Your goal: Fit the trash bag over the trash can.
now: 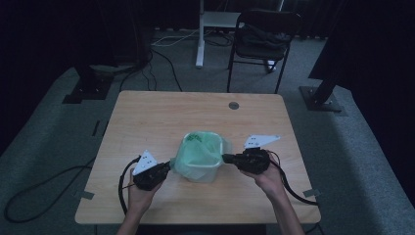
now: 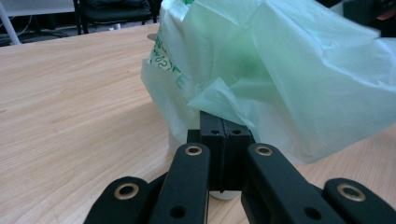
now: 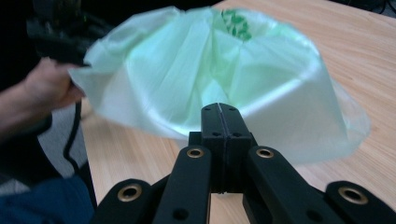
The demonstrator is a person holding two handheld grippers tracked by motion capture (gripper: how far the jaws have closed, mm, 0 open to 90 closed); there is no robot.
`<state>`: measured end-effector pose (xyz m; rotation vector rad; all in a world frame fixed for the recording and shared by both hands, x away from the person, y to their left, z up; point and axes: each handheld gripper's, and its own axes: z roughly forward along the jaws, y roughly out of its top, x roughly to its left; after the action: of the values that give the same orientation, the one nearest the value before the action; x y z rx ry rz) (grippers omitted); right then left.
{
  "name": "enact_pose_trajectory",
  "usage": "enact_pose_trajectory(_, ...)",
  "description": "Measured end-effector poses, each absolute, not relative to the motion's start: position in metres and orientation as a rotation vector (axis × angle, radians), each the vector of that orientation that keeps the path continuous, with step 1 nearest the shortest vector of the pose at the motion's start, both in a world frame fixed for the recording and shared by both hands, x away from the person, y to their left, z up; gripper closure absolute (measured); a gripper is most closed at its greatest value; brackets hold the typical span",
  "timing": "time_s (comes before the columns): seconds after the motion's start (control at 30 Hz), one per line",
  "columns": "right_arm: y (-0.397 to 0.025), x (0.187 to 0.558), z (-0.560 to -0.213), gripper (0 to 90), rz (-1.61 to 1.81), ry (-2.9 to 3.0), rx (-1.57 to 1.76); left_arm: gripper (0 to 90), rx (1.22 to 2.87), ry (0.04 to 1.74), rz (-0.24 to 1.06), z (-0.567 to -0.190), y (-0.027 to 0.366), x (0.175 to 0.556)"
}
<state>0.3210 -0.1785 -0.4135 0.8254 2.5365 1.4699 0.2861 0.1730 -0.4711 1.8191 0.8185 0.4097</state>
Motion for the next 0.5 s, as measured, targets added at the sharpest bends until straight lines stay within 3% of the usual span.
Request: enact_pose_trajectory(0.5,-0.195,0.334,-0.464,90.0,1.246,2.595,1.054,90.0,1.863,0.86,0.365,-0.494,0.178,0.289)
